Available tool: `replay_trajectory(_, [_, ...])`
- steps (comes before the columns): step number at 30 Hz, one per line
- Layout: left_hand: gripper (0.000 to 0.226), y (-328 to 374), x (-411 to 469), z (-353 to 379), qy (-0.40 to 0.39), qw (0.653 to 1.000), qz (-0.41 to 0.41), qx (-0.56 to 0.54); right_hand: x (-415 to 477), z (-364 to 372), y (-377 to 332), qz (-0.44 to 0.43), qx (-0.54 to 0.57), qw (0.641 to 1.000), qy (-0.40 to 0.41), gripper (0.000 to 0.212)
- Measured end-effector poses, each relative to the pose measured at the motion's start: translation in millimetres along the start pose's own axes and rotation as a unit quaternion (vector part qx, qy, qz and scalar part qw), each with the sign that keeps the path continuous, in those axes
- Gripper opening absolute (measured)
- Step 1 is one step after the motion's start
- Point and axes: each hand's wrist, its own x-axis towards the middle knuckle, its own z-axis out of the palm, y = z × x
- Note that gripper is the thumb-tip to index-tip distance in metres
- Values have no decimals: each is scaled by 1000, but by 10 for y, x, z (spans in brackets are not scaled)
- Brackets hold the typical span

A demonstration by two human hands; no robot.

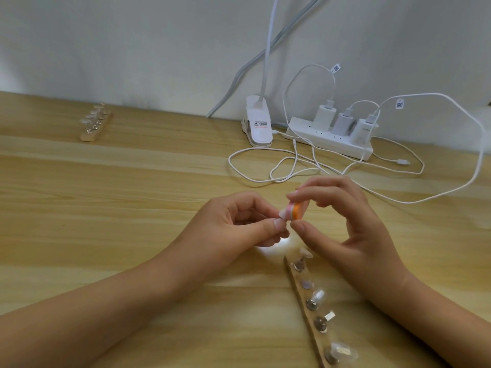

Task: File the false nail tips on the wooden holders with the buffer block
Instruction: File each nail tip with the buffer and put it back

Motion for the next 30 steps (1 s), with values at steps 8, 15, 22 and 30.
replay_trajectory(8, [12,-31,4,-10,22,997,9,76,-12,-14,23,24,58,998,16,30])
replay_trajectory(15, [11,-30,5,-20,26,995,17,92,12,7,32,16,45,999,13,25])
replay_trajectory(22, [6,-27,7,-16,23,996,16,85,31,-13,38,44,38,998,21,24])
replay_trajectory(30, [7,-14,-2,3,16,995,20,101,55,-38,23,42,35,998,25,23])
